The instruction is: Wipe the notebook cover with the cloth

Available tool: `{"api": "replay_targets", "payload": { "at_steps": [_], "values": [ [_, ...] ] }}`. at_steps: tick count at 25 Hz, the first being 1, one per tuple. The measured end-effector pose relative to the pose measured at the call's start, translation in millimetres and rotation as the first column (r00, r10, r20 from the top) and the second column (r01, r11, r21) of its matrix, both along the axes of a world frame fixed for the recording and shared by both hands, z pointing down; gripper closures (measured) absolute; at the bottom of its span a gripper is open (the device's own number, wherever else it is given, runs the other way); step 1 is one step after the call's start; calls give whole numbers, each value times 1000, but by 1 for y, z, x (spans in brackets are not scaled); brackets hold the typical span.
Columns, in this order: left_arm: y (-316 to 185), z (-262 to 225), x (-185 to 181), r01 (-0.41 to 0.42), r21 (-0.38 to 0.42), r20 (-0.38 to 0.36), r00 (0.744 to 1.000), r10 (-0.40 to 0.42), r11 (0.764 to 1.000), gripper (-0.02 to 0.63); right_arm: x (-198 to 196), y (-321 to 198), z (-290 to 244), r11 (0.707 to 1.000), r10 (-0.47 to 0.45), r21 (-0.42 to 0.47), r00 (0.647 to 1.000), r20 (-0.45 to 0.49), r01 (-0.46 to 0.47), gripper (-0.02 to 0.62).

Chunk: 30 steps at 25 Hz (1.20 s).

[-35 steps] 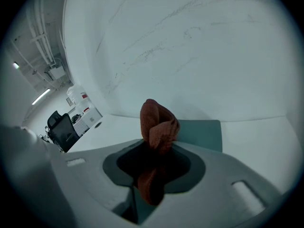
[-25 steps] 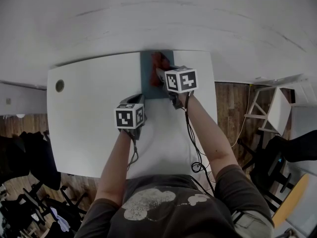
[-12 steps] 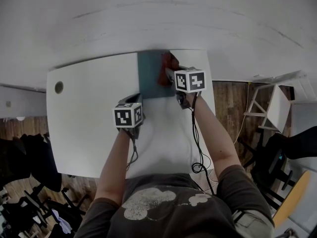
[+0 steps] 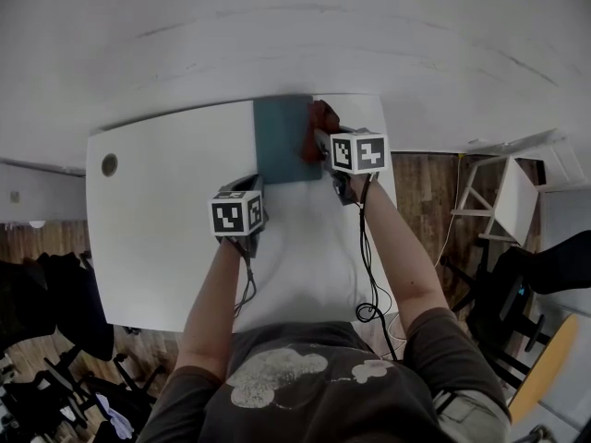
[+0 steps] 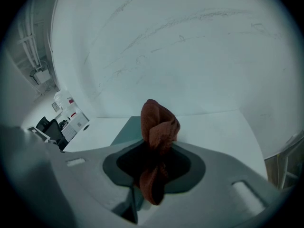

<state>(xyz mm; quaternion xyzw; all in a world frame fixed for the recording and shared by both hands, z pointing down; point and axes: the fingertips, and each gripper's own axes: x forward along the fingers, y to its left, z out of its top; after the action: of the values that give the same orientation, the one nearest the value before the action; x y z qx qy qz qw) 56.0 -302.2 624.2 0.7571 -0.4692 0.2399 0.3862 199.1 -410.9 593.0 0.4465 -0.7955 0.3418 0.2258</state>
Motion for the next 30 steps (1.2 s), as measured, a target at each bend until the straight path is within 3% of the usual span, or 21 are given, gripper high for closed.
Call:
{"api": "replay_targets", "payload": {
  "at_steps": [6, 14, 23, 30],
  "values": [
    [0, -2, 0, -13, 16, 18, 1000, 13, 1000, 601, -15, 11, -21, 999, -27, 20, 999, 46, 26, 487],
    [8, -23, -9, -14, 44, -12, 1000, 14, 999, 601, -75, 46, -38, 990, -143, 4, 977, 159, 144, 486],
    [21, -33, -23, -6, 47, -3, 1000, 6, 999, 601, -129, 78, -17, 974, -207, -52, 964, 168, 219, 487],
    [33, -32, -19, -14, 31, -11, 1000, 15, 999, 601, -125, 85, -3, 972, -211, -74, 969, 127, 221, 486]
  ]
}}
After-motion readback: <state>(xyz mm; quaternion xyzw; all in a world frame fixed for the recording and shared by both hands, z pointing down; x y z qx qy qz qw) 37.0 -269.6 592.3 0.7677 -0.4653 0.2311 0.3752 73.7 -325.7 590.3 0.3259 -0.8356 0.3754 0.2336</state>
